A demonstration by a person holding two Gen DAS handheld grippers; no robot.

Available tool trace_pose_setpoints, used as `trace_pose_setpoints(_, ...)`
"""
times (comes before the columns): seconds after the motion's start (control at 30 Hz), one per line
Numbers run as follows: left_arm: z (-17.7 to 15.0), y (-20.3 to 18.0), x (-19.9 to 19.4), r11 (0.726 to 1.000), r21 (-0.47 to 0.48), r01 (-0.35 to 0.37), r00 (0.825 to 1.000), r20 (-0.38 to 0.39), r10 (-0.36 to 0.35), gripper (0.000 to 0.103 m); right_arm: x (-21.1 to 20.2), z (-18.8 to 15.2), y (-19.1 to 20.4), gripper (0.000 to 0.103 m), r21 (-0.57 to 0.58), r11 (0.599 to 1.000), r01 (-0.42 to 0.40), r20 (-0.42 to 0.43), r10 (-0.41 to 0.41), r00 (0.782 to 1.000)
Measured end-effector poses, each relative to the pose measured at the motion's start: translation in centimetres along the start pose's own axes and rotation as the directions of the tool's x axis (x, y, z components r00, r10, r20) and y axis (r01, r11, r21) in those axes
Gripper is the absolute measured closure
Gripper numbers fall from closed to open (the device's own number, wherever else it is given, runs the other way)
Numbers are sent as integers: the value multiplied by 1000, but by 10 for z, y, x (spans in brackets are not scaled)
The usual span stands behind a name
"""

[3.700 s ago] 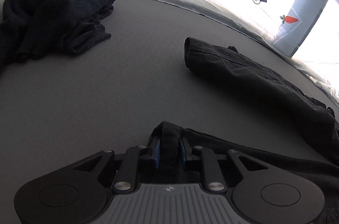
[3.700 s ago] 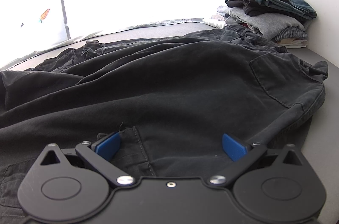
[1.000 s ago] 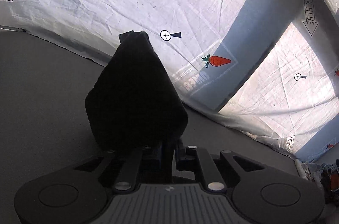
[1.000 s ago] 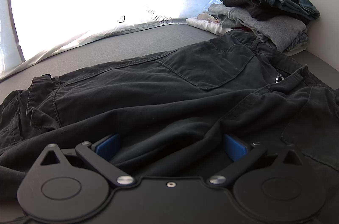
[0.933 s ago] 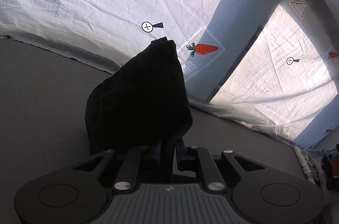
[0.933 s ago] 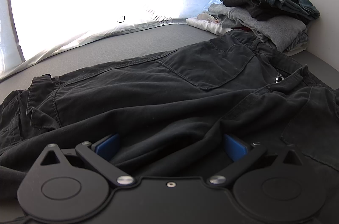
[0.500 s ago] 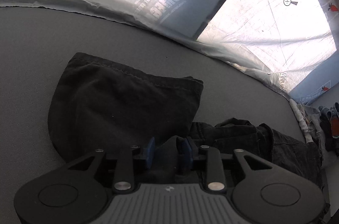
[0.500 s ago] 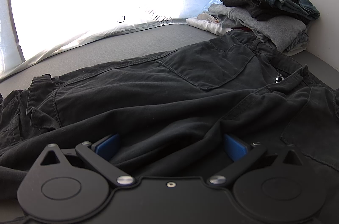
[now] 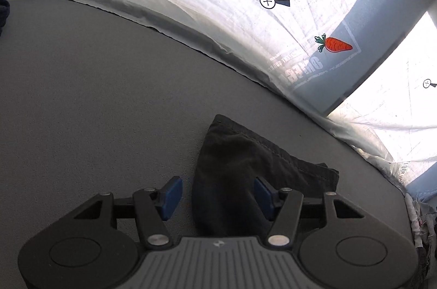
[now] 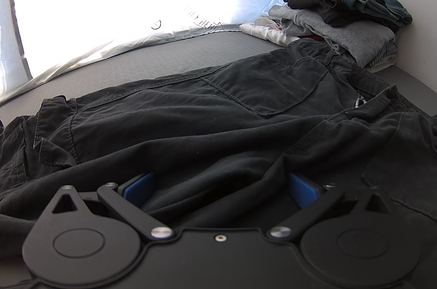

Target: Fold clothes

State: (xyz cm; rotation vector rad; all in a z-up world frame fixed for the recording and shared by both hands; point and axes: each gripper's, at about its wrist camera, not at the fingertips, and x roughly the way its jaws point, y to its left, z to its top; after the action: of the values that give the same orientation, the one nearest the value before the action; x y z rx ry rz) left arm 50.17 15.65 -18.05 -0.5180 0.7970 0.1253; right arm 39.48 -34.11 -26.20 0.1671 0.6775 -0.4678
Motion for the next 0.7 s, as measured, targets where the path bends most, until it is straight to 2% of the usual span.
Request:
trace_pose_setpoints(0.07,2,-4,13,998,59,-12,1000,-17,13,43,0,0,0,0,0,1000,0,0,0,1000)
trace_pose_setpoints(0.17,2,-13,26,991,130,-38,999,-4,38,36,0,0,0,0,0,1000,0,0,0,1000)
trace_pose_setpoints(0.23,-1,-20,31,985,164,-61,998,21,58,38,0,0,0,0,0,1000,0,0,0,1000)
trace_pose_setpoints(0.27,-3,-23,33,981,180,-68,997,34,63,43,0,0,0,0,0,1000,0,0,0,1000)
trace_pose_setpoints(0.3,-5,-24,33,978,194,-71,997,45,63,52,0,0,0,0,0,1000,0,0,0,1000)
trace_pose_setpoints(0.33,-7,-26,32,977,201,-77,996,53,67,65,0,0,0,0,0,1000,0,0,0,1000)
trace_pose_setpoints(0.37,-6,-25,29,979,190,-78,996,57,68,89,0,0,1,0,-1,1000,0,0,0,1000)
trace_pose_setpoints(0.4,-3,-22,22,984,163,-67,996,64,57,100,0,0,1,0,-1,1000,0,0,0,1000)
trace_pose_setpoints(0.57,4,0,-44,999,35,-38,979,202,30,101,0,0,1,0,-1,1000,1,0,-1,1000)
trace_pose_setpoints(0.63,1,5,-74,998,39,-47,969,244,37,101,0,0,1,0,-1,1000,1,0,-1,1000)
trace_pose_setpoints(0.7,-6,8,-102,994,56,-92,959,274,74,101,0,0,0,0,-1,1000,1,0,-1,1000)
